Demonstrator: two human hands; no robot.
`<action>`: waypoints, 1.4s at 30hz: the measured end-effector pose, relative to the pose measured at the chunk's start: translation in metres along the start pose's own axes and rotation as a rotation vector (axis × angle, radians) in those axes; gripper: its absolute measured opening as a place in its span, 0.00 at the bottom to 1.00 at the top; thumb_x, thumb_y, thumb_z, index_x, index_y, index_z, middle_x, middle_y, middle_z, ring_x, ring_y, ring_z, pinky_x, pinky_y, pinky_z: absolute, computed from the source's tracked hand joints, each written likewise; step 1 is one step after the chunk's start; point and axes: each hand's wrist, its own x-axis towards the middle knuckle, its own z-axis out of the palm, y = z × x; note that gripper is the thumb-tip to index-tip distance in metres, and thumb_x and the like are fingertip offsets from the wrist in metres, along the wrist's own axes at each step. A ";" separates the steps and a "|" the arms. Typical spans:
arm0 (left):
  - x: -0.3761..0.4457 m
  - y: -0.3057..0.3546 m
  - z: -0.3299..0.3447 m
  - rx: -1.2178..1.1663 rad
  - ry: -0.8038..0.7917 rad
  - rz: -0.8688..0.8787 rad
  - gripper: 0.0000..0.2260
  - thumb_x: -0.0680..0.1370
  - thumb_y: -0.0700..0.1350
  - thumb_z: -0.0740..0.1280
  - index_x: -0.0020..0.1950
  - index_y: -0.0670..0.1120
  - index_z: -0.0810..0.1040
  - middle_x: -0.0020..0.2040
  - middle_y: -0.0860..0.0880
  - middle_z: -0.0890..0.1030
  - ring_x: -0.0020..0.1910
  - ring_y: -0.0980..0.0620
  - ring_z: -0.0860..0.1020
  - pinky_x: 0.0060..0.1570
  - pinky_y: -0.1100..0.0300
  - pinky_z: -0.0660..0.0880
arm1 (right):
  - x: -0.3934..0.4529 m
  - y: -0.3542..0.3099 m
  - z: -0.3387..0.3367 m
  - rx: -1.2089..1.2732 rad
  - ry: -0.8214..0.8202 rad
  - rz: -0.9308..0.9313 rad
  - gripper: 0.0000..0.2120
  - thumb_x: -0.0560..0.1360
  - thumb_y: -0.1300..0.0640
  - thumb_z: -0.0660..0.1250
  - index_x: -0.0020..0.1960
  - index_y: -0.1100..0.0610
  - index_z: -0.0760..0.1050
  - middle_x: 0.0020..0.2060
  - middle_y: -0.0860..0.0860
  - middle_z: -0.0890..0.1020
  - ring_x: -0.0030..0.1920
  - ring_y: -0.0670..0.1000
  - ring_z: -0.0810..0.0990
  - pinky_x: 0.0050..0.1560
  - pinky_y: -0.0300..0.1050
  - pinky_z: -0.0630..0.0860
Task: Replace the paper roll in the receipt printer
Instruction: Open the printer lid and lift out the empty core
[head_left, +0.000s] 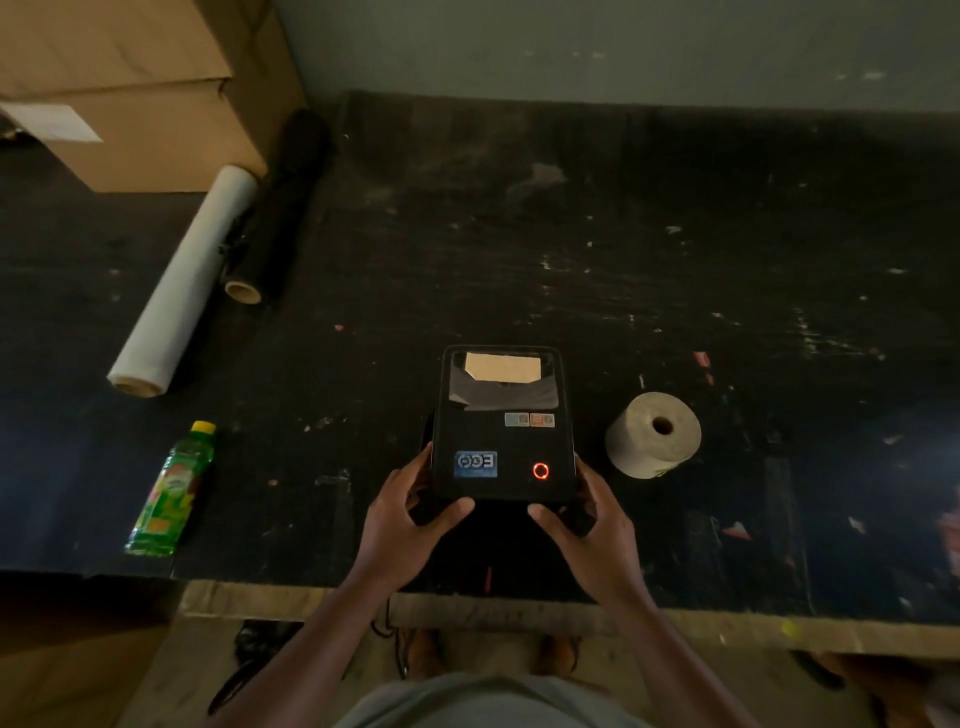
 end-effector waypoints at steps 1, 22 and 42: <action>-0.001 -0.001 -0.001 -0.004 0.003 0.009 0.49 0.66 0.72 0.74 0.83 0.59 0.61 0.78 0.52 0.72 0.74 0.53 0.73 0.70 0.55 0.73 | 0.000 -0.001 0.000 -0.013 0.010 -0.008 0.44 0.71 0.43 0.77 0.81 0.46 0.60 0.76 0.46 0.72 0.75 0.47 0.70 0.74 0.54 0.71; 0.119 0.098 -0.052 -0.217 0.182 0.228 0.35 0.74 0.53 0.79 0.78 0.55 0.70 0.70 0.56 0.80 0.66 0.57 0.81 0.69 0.48 0.78 | 0.119 -0.121 -0.051 0.238 0.260 -0.207 0.31 0.76 0.53 0.75 0.76 0.50 0.68 0.64 0.45 0.82 0.63 0.43 0.81 0.67 0.50 0.78; 0.119 0.034 -0.009 0.474 0.061 0.226 0.21 0.77 0.49 0.76 0.70 0.52 0.79 0.58 0.52 0.74 0.47 0.53 0.81 0.50 0.54 0.83 | 0.131 -0.045 -0.014 -0.368 -0.088 -0.220 0.23 0.76 0.55 0.75 0.69 0.49 0.76 0.63 0.49 0.73 0.56 0.50 0.82 0.60 0.52 0.82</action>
